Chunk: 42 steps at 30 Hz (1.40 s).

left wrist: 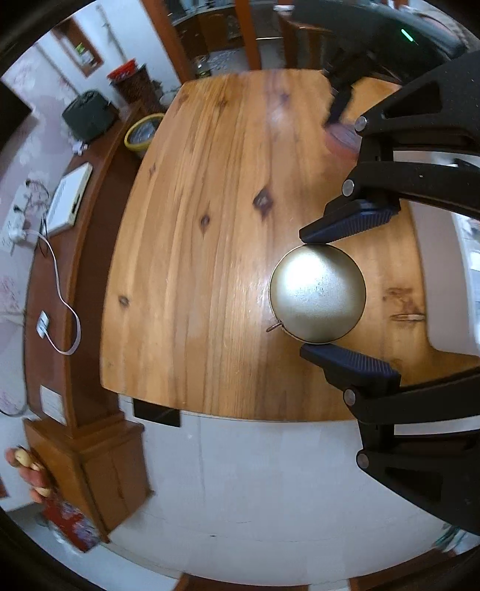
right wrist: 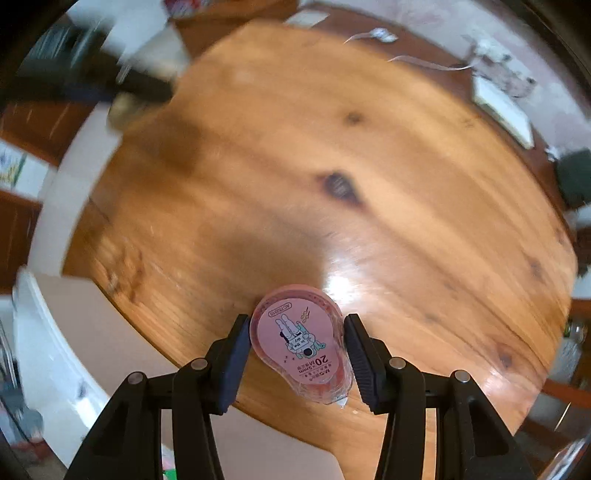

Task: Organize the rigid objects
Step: 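Carry the gold compact with the left tool while the right tool carries the pink roller to the tray, then open the left tool to drop the compact while the right tool releases the roller in the tray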

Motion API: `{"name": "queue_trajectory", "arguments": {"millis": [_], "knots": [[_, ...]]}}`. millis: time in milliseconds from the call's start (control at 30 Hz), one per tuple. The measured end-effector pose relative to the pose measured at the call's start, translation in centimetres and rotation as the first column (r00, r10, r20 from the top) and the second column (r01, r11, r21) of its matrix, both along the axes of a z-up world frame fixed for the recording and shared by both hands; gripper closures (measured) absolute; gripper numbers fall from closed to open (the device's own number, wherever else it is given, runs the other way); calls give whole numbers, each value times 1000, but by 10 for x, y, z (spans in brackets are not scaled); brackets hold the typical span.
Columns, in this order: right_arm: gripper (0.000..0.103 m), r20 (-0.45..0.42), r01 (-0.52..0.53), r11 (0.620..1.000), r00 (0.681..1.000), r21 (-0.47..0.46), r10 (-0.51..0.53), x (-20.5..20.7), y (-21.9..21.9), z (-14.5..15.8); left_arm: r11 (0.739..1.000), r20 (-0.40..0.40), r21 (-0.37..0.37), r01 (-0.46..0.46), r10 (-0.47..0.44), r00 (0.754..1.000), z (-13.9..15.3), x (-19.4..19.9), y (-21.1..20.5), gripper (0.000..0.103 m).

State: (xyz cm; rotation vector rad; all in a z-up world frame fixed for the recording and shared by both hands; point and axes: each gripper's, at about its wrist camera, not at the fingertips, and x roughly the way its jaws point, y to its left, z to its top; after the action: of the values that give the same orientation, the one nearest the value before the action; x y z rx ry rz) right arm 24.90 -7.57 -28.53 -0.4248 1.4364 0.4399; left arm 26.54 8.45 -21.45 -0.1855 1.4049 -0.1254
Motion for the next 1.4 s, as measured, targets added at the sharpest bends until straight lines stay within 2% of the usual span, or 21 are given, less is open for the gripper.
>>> {"name": "queue_trajectory", "arguments": {"millis": [200, 300, 433, 567, 700, 867, 1000, 1200, 1400], "knots": [[52, 151, 111, 989, 981, 93, -124, -27, -23, 79, 995, 86, 17, 101, -103, 991, 53, -34, -7, 44], [52, 212, 145, 978, 961, 151, -175, -44, -22, 119, 984, 136, 52, 168, -173, 975, 80, -63, -12, 44], [52, 242, 187, 954, 939, 235, -243, -78, -33, 159, 966, 183, 83, 243, -255, 950, 97, -101, -20, 44], [52, 222, 222, 931, 931, 290, -291, -117, -39, 171, 944, 181, 84, 319, -330, 927, 92, -144, -30, 44], [51, 156, 265, 911, 933, 316, -325, -144, -36, 159, 920, 128, 102, 379, -390, 912, 62, -183, -41, 44], [51, 37, 335, 905, 934, 261, -356, -166, -32, 108, 896, 21, 116, 430, -435, 900, 13, -219, -50, 44], [51, -57, 417, 881, 908, 224, -415, -175, -32, 67, 869, -17, 136, 475, -477, 879, -13, -242, -59, 44], [51, -130, 505, 839, 863, 202, -488, -168, -34, 29, 845, -38, 176, 505, -506, 862, -33, -252, -70, 44], [50, -124, 515, 838, 857, 178, -501, -164, -28, 19, 856, -17, 179, 484, -489, 872, -34, -254, -74, 44]]}}
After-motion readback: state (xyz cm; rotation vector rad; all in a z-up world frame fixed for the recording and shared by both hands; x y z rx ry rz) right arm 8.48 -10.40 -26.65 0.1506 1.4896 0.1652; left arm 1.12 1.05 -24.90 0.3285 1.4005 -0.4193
